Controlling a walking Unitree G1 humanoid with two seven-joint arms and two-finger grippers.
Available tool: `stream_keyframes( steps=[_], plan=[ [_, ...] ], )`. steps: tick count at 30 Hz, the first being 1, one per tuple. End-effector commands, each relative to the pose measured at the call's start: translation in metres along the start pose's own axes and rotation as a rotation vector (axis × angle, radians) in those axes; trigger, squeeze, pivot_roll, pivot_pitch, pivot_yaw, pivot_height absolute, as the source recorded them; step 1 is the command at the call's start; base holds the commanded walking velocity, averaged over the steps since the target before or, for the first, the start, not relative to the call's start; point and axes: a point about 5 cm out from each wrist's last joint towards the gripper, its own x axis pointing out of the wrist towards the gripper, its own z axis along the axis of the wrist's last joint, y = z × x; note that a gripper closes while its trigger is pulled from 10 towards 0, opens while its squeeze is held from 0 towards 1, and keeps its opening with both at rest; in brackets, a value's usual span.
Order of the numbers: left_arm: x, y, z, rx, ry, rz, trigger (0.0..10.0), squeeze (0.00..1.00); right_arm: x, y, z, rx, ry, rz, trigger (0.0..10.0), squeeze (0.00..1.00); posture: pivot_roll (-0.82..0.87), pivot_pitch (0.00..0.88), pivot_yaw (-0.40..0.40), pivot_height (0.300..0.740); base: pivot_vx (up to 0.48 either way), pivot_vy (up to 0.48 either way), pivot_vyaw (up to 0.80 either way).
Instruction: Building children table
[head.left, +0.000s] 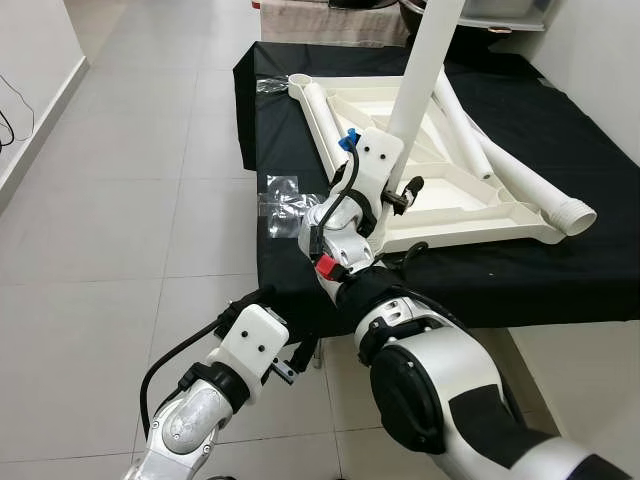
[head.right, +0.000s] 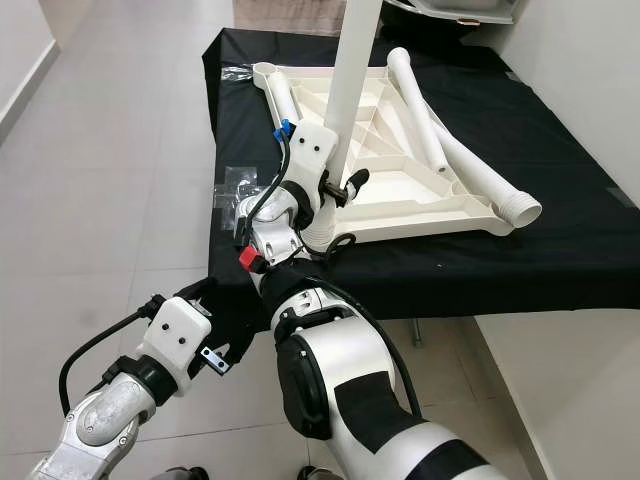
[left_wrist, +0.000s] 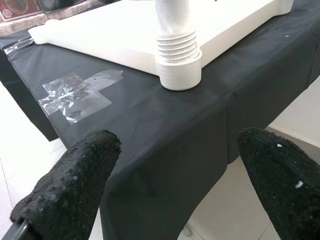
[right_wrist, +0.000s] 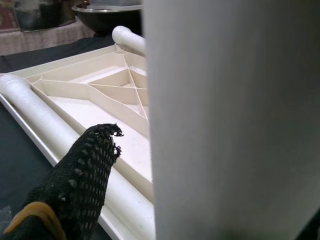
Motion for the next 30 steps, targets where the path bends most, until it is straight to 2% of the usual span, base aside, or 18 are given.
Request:
stream_keyframes(
  steps=[1,3,4,5,6,13,21,30],
  plan=[
    [-0.001,-0.002,-0.006,0.001,0.022,-0.011,10.0,0.00,0.003,-0.006,-0.003,0.003,0.003,-0.032,10.0,1.00,0.12,0.159,-0.117,0.740,0.000,0.000,0.00],
    [-0.001,-0.002,-0.006,0.000,0.023,-0.011,10.0,0.00,0.003,-0.006,-0.004,0.003,0.003,-0.033,10.0,1.00,0.12,0.159,-0.117,0.740,0.000,0.000,0.00],
    [-0.002,-0.002,-0.006,-0.001,0.023,-0.012,10.0,0.00,0.004,-0.009,-0.005,0.003,-0.004,-0.043,10.0,0.30,0.12,0.157,-0.117,0.740,0.000,0.000,0.00],
    [-0.002,-0.002,-0.007,-0.001,0.024,-0.013,10.0,0.00,0.005,-0.010,-0.005,0.003,-0.009,-0.050,10.0,0.30,0.12,0.157,-0.117,0.740,0.000,0.000,0.00],
    [-0.002,-0.003,-0.007,0.000,0.024,-0.014,10.0,0.00,0.005,-0.012,-0.005,0.001,-0.018,-0.057,10.0,0.00,0.12,0.157,-0.117,0.740,0.000,0.000,0.00],
    [-0.001,-0.002,-0.008,0.002,0.026,-0.015,10.0,0.00,0.010,-0.018,-0.007,0.009,-0.025,-0.027,10.0,0.00,0.11,0.154,-0.111,0.740,0.000,0.000,0.00],
    [0.001,-0.003,-0.007,-0.004,0.021,-0.014,10.0,0.00,0.006,-0.019,-0.018,0.000,0.009,0.008,10.0,0.00,0.11,0.155,-0.107,0.740,0.000,0.000,0.00],
    [0.001,-0.002,-0.007,-0.001,0.020,-0.013,10.0,0.00,0.003,-0.018,-0.013,0.012,-0.005,0.020,10.0,0.00,0.11,0.163,-0.104,0.740,0.000,0.000,0.00]
  ],
)
